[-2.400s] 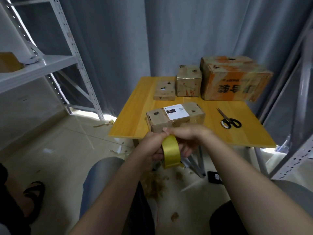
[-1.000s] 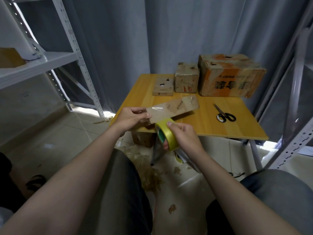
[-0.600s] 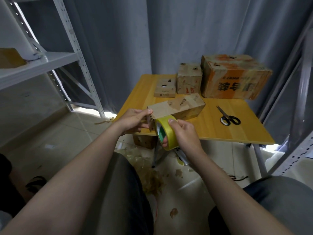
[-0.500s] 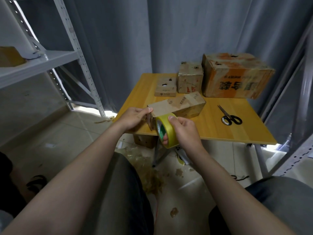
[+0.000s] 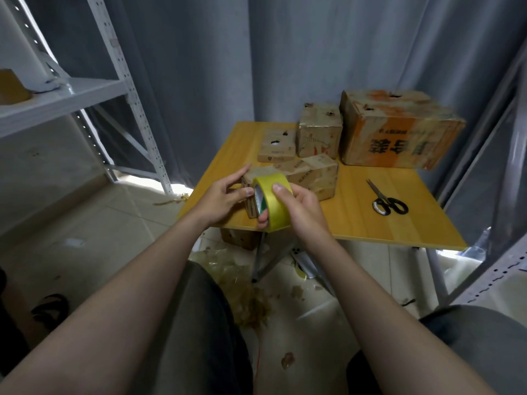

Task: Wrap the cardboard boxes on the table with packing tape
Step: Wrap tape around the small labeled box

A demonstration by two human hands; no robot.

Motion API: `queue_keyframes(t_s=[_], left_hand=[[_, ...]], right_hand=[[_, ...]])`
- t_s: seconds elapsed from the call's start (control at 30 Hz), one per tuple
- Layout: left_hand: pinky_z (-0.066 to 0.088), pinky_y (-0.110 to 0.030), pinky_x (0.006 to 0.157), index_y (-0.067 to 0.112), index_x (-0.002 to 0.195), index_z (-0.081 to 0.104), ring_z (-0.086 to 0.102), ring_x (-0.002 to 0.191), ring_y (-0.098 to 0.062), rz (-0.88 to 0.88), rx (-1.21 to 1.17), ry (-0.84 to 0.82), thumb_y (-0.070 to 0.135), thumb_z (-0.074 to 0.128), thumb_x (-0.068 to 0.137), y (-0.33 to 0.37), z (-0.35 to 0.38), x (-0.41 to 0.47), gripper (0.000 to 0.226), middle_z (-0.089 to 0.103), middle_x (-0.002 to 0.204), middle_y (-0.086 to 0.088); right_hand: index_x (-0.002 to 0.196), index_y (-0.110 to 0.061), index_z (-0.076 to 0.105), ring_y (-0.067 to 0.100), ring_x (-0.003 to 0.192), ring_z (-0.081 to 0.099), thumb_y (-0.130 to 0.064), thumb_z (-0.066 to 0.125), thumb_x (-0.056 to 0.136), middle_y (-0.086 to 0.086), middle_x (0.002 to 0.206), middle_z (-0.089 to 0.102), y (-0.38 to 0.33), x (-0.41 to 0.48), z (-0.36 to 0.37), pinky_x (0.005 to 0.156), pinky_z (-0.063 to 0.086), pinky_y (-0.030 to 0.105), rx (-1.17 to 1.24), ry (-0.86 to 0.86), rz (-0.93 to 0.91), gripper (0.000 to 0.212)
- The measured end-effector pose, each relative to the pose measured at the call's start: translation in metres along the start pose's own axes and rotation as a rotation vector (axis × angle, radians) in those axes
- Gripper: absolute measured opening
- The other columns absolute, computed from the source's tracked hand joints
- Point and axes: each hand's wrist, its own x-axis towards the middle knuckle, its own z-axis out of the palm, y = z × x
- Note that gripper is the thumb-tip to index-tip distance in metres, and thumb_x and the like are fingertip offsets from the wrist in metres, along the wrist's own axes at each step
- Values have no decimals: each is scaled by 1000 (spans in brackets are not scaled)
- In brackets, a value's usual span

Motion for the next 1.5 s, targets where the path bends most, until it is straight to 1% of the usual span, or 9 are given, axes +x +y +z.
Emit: queue_keyframes(t_s=[0.3,0.43,0.67,0.77,0.87,1.03,1.17,1.37,1.5], left_hand=[[61,-33,81,30,157,44,61,97,-6,-18,-112,51,25,59,106,-8,4,8,53,59,125,9],[56,-27,67,29,156,45,60,77,-1,-50,-96,72,35,54,108,-3,6,9,50,61,120,10],[49,-25,56,21,151,51,59,81,-16,-78,-93,75,32,52,109,2,5,7,44,65,120,-2],[47,-22,52,21,150,52,62,65,-2,-112,-110,69,33,50,110,1,5,7,43,68,111,0],[45,-25,53,18,148,55,68,73,-11,-175,-169,66,35,46,111,-1,6,8,42,72,105,-1],[45,-21,51,27,129,64,67,81,-23,-209,-223,35,40,46,110,3,7,7,29,74,101,1],[44,-19,48,27,117,65,71,74,-19,-263,-252,25,41,42,111,4,6,6,28,77,105,-5],[42,-21,47,20,104,65,68,55,-10,-375,-250,-37,43,41,111,8,10,9,35,76,70,3],[35,-26,50,19,111,65,67,59,-14,-415,-216,-82,46,37,111,8,7,9,39,75,71,0]], right_hand=[[84,-8,75,31,56,73,-39,59,103,17,64,73,20,-21,13,53,61,36,-104,219,15,40],[94,-5,75,31,60,75,-49,57,102,15,67,75,11,-13,11,60,64,39,-156,197,124,48],[105,-4,69,30,62,77,-50,56,101,14,70,76,6,-13,9,60,61,33,-221,170,285,48],[103,-6,70,30,68,78,-48,56,102,14,73,77,8,-20,10,68,63,38,-210,135,251,45],[102,-11,72,26,75,79,-41,59,103,12,78,79,16,-33,13,75,64,40,-202,106,159,33],[94,-7,71,28,65,77,-43,59,103,13,69,76,16,-39,16,64,64,37,-208,210,133,40],[75,-7,63,8,41,64,-44,56,104,-3,48,65,20,-45,14,41,44,14,-328,291,220,48],[87,1,66,17,48,69,-43,53,105,6,56,70,26,-52,14,45,50,19,-275,271,274,50],[97,6,70,33,61,75,-46,52,105,18,68,75,27,-54,17,70,65,51,-272,228,287,56]])
